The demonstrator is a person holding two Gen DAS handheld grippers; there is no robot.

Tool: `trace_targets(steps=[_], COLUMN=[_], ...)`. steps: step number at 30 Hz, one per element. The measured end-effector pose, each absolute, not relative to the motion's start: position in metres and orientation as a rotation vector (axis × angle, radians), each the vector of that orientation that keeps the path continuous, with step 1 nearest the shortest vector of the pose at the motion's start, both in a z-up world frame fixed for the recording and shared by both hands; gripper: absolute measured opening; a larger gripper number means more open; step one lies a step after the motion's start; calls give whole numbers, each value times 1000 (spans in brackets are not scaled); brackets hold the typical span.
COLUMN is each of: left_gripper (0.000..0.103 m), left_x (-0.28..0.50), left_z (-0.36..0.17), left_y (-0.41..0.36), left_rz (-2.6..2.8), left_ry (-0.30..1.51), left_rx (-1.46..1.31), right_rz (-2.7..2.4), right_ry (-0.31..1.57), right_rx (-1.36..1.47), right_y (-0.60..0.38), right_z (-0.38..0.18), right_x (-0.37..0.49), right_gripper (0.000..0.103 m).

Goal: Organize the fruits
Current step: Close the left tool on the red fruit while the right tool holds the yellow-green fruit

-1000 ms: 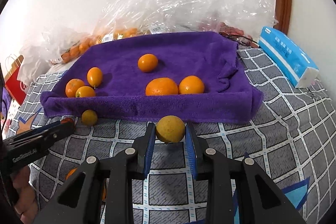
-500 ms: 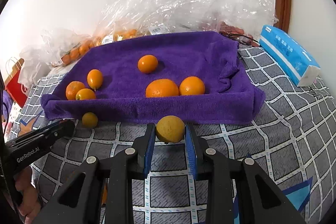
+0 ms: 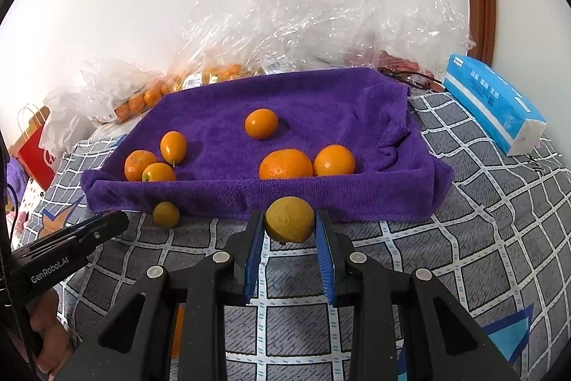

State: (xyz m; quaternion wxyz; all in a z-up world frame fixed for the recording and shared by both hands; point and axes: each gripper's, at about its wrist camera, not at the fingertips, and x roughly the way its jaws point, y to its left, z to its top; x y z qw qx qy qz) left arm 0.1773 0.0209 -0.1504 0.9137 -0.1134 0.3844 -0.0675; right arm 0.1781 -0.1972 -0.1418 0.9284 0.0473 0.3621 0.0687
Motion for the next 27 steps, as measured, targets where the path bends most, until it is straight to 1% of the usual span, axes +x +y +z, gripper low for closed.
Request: trace_targets(steps=[27], left_gripper=[24], left_x=[159], left_z=[-132], left_y=[20], left_rz=[-75], left_ry=[635], left_rx=[-202], right_rz=[138], right_ry=[652], right_rx=[72], right_y=[-189], right_z=[-130], right_x=[166], right_gripper=[29])
